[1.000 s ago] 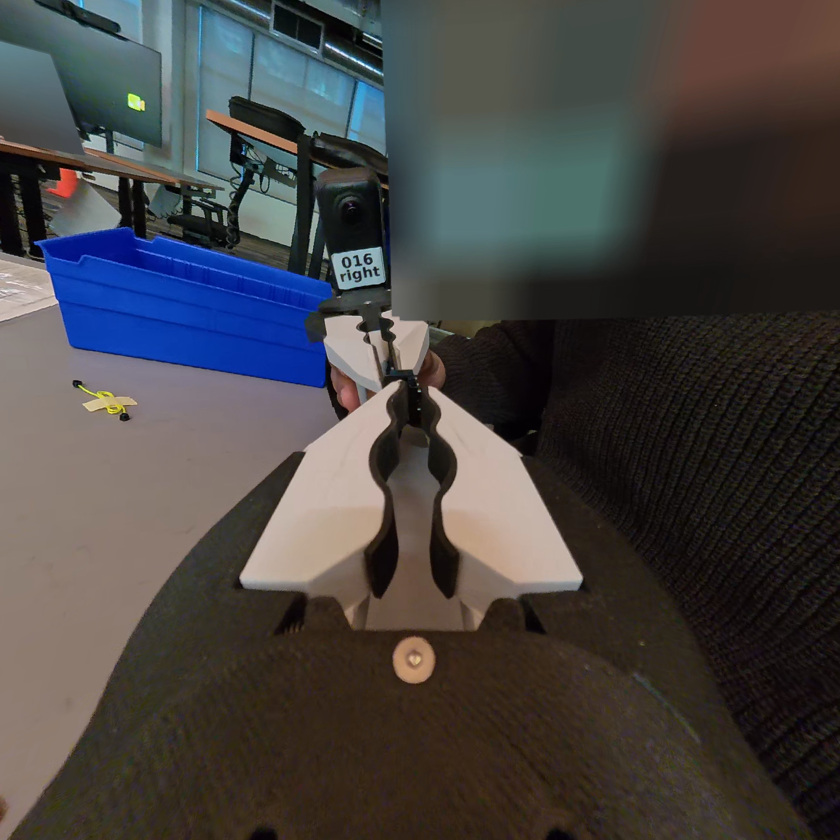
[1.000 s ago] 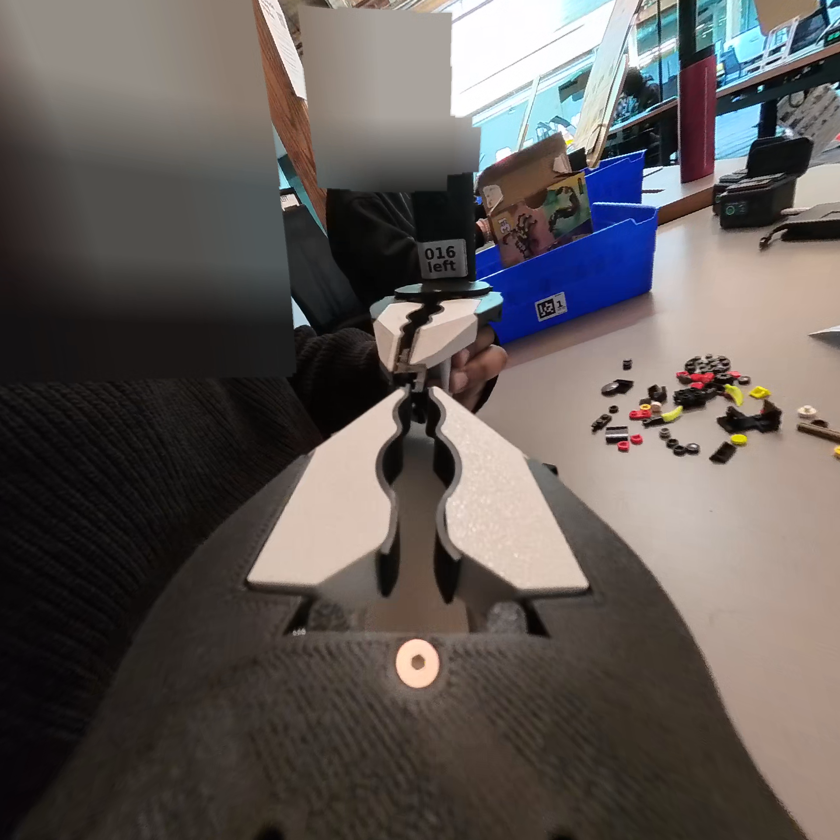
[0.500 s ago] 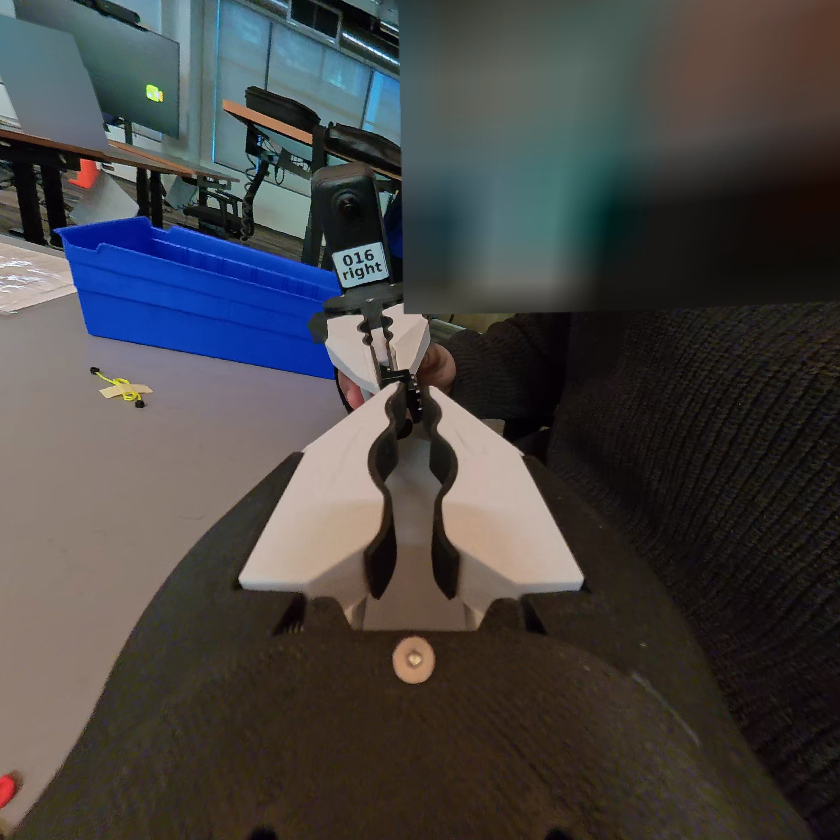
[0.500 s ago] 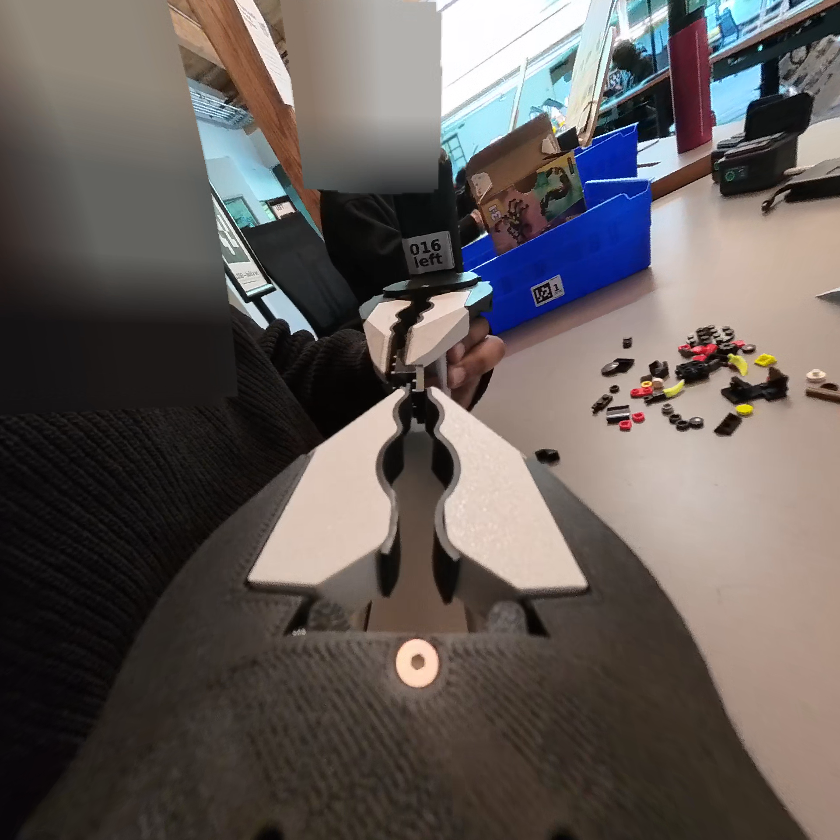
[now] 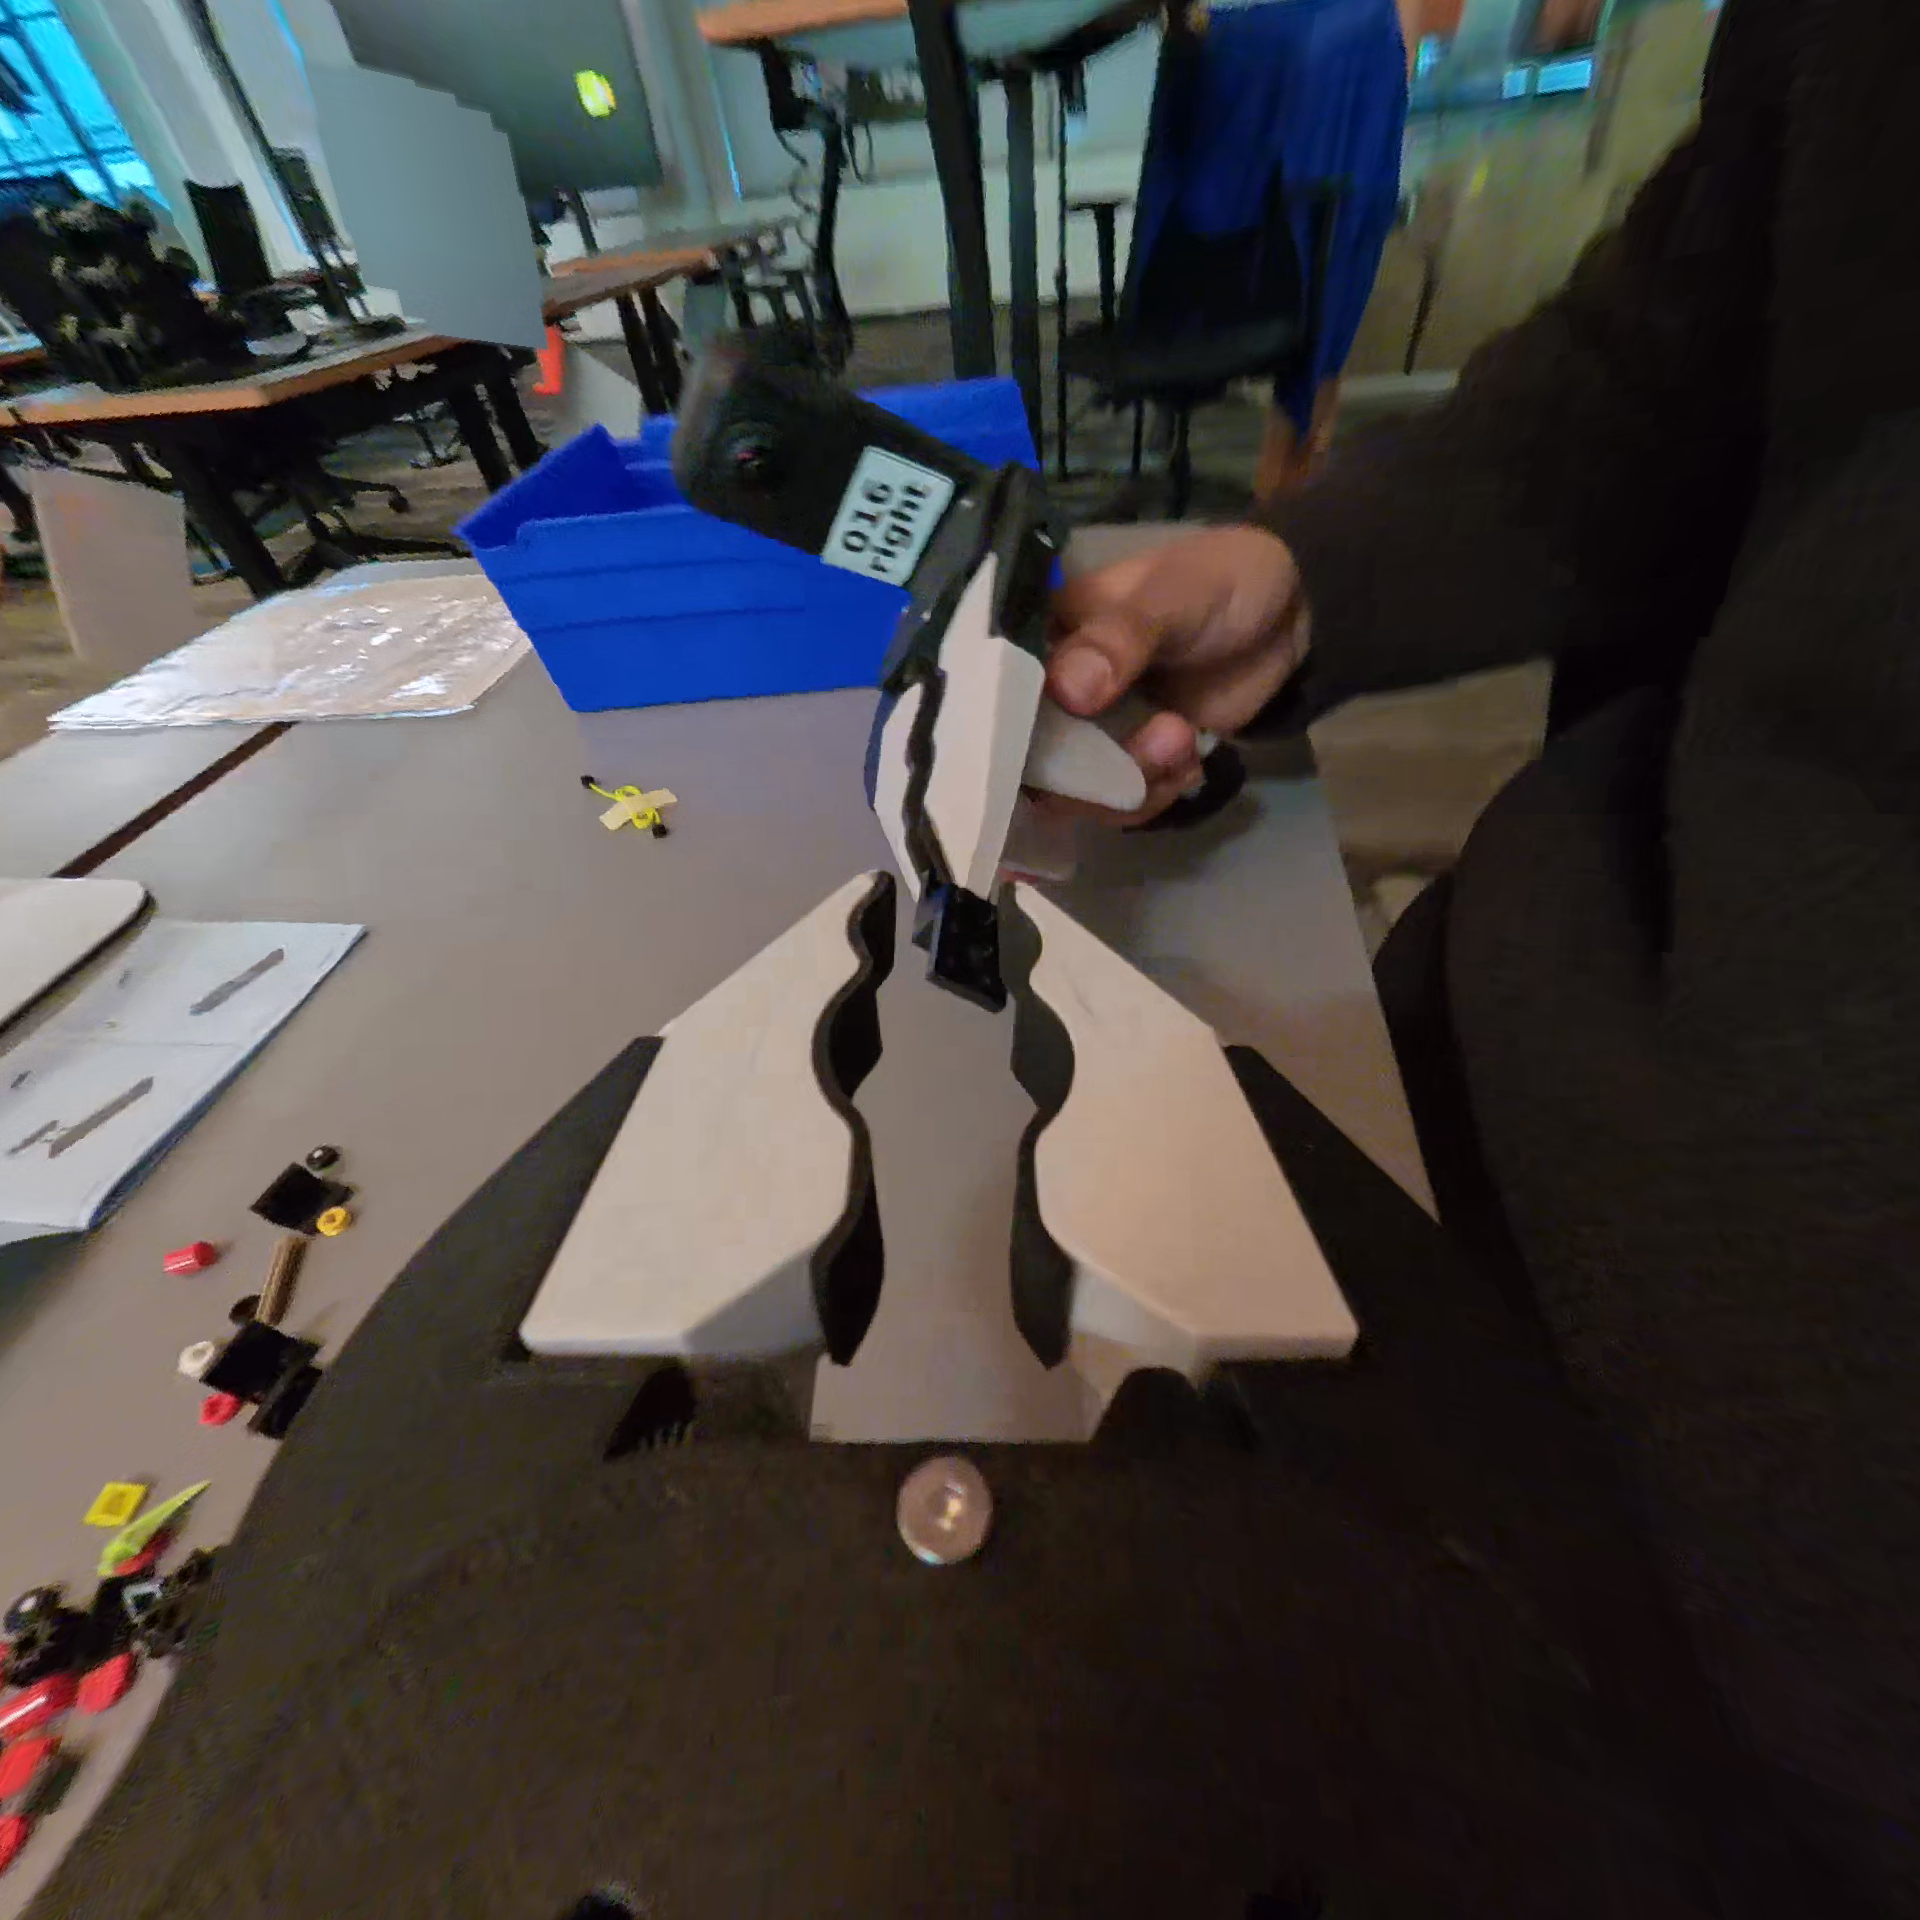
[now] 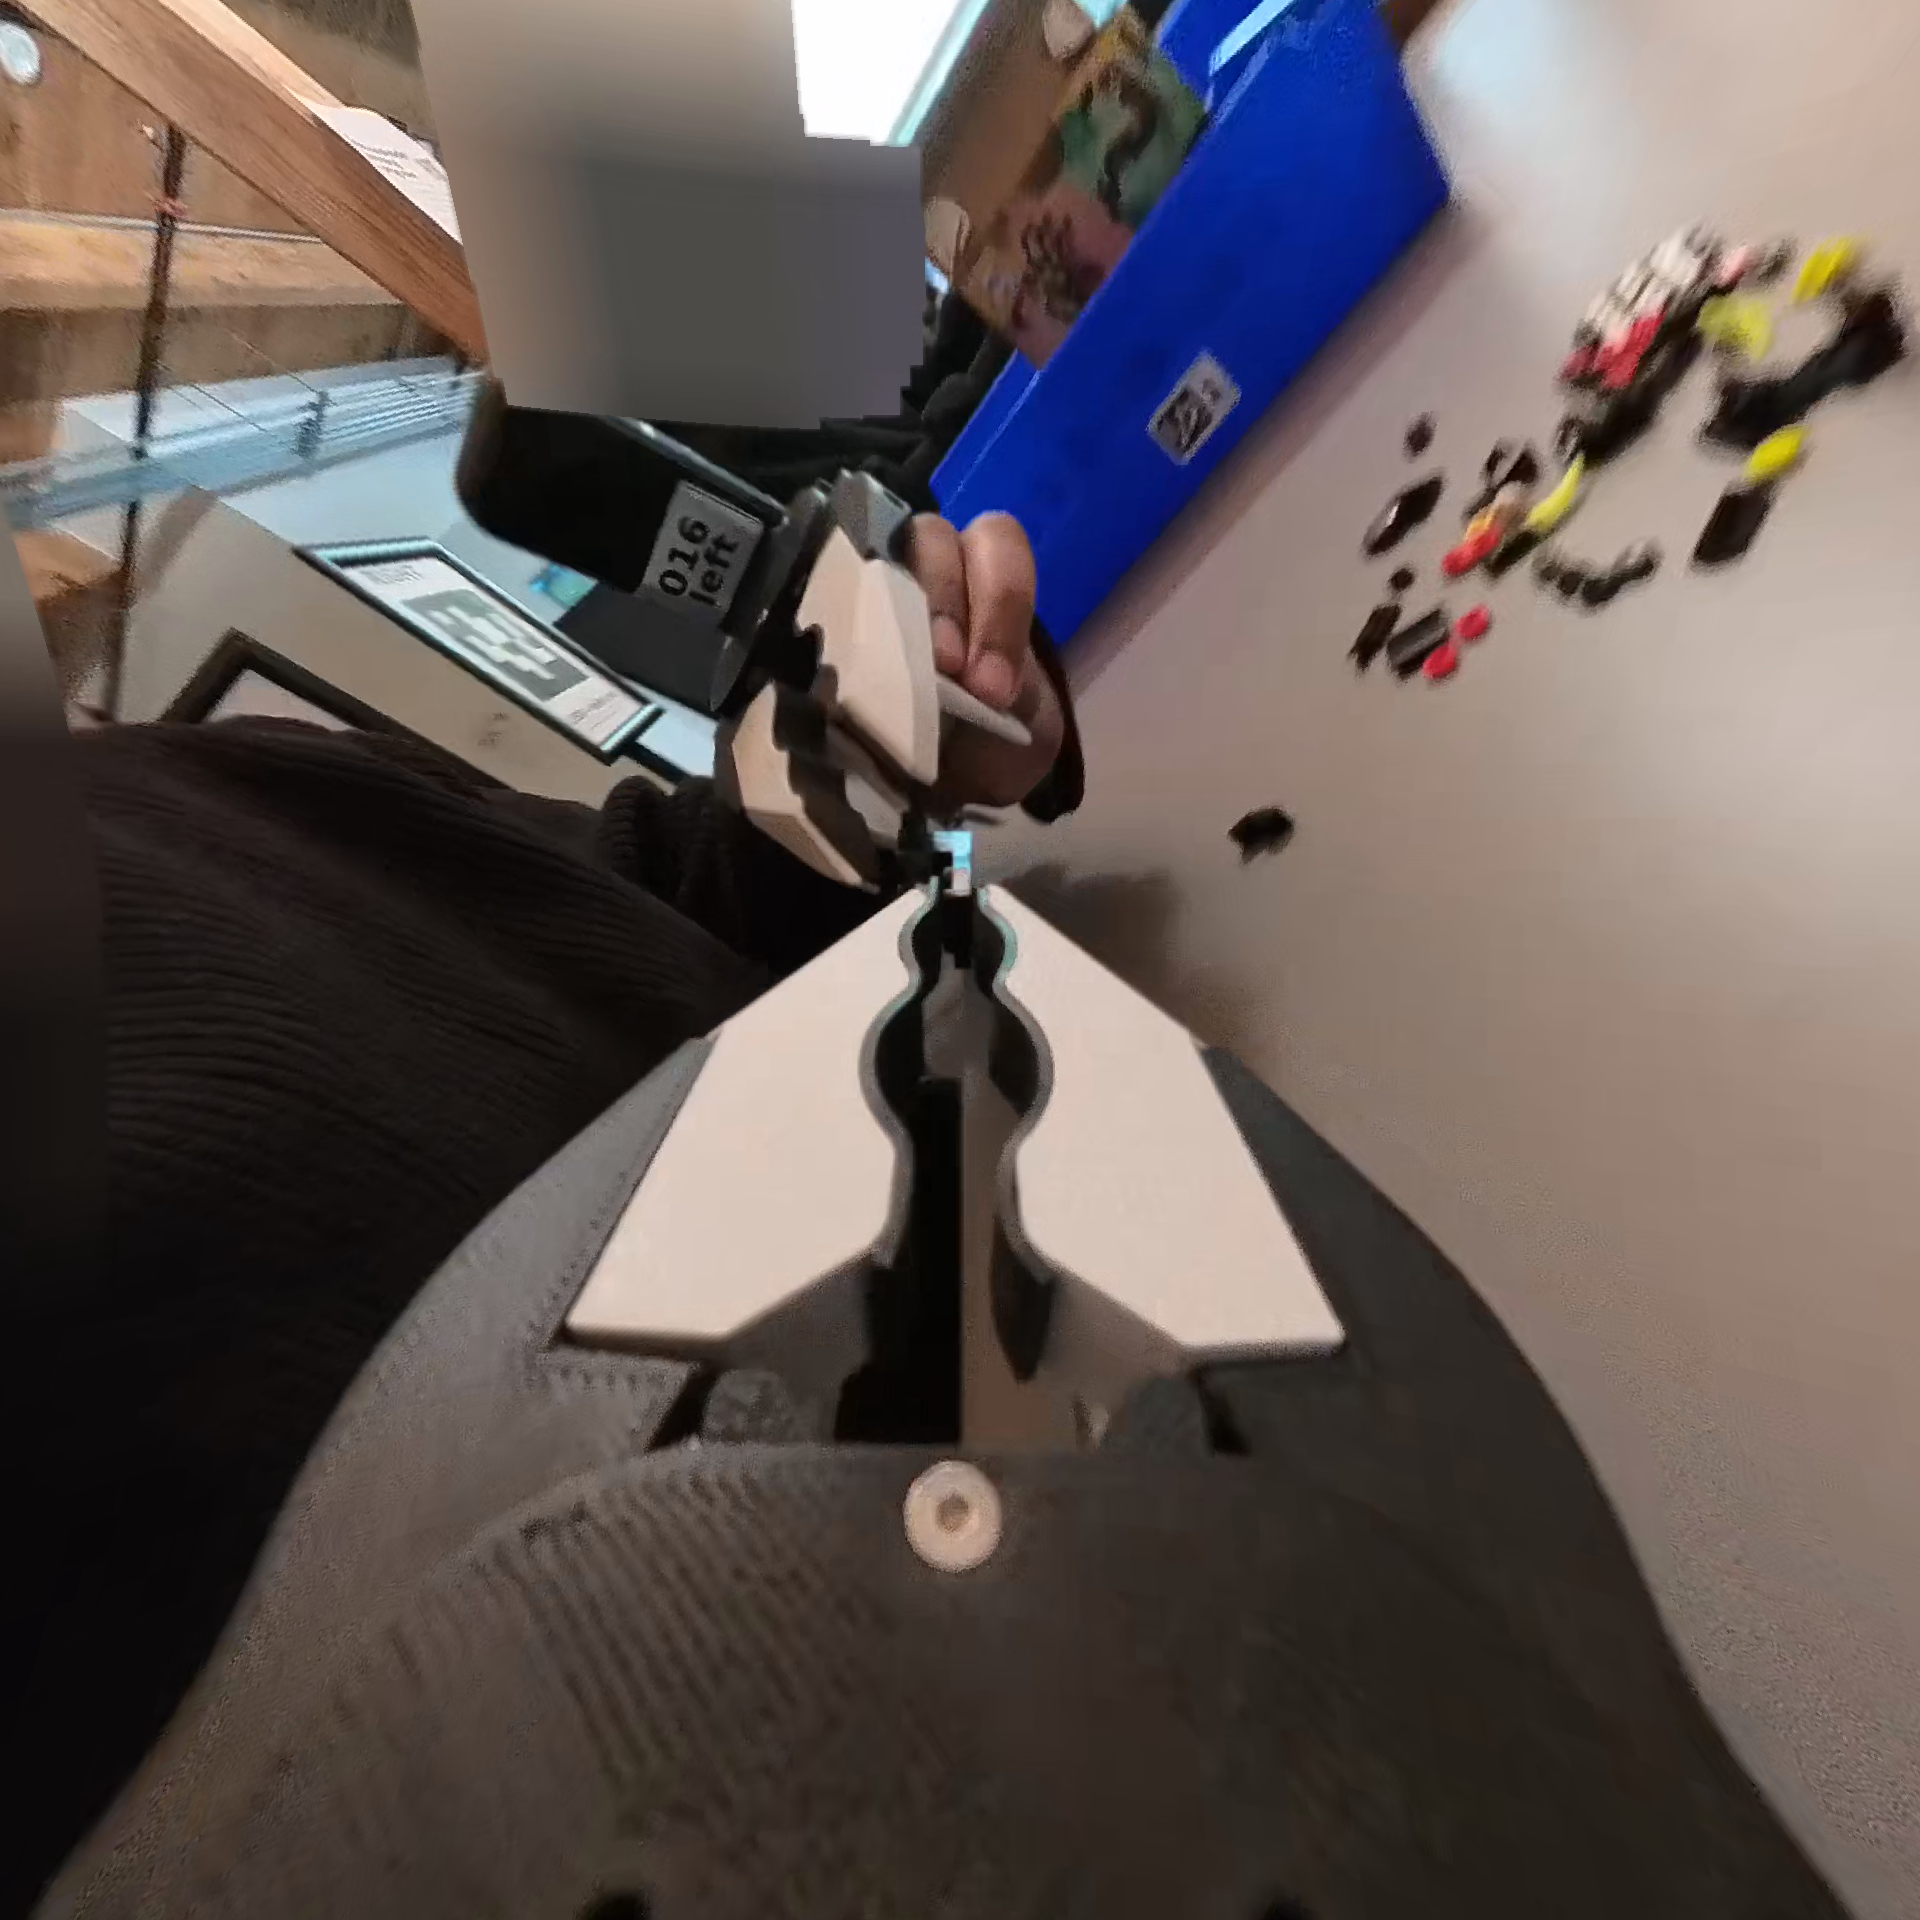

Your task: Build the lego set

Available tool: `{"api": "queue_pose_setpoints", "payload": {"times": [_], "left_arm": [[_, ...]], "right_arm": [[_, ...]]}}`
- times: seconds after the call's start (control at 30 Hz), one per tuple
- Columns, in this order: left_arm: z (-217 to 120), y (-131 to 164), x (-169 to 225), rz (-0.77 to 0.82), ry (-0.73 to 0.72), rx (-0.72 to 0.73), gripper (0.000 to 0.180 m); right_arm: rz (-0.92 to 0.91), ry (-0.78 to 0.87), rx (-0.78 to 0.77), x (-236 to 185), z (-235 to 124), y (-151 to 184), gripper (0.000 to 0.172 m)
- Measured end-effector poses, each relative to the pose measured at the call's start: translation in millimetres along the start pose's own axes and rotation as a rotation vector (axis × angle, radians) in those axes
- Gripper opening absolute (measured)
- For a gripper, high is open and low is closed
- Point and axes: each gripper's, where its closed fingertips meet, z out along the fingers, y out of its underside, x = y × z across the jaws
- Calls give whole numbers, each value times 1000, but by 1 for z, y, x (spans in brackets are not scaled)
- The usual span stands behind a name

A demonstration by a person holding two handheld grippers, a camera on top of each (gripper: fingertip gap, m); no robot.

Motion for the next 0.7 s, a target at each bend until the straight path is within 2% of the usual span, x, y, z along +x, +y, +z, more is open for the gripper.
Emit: {"api": "queue_pose_setpoints", "payload": {"times": [0.17,0.5,0.63,0.7], "left_arm": [[10,19,9,68,17,-111,20],[7,16,4,35,9,-90,14],[2,13,-10,-34,-25,-60,14],[-1,12,-20,-90,-59,-40,14]], "right_arm": [[92,-12,-49,4,5,12,3],[135,-65,-5,0,2,5,5],[149,-66,50,1,-4,-5,21],[175,-91,80,0,-7,-10,23]]}}
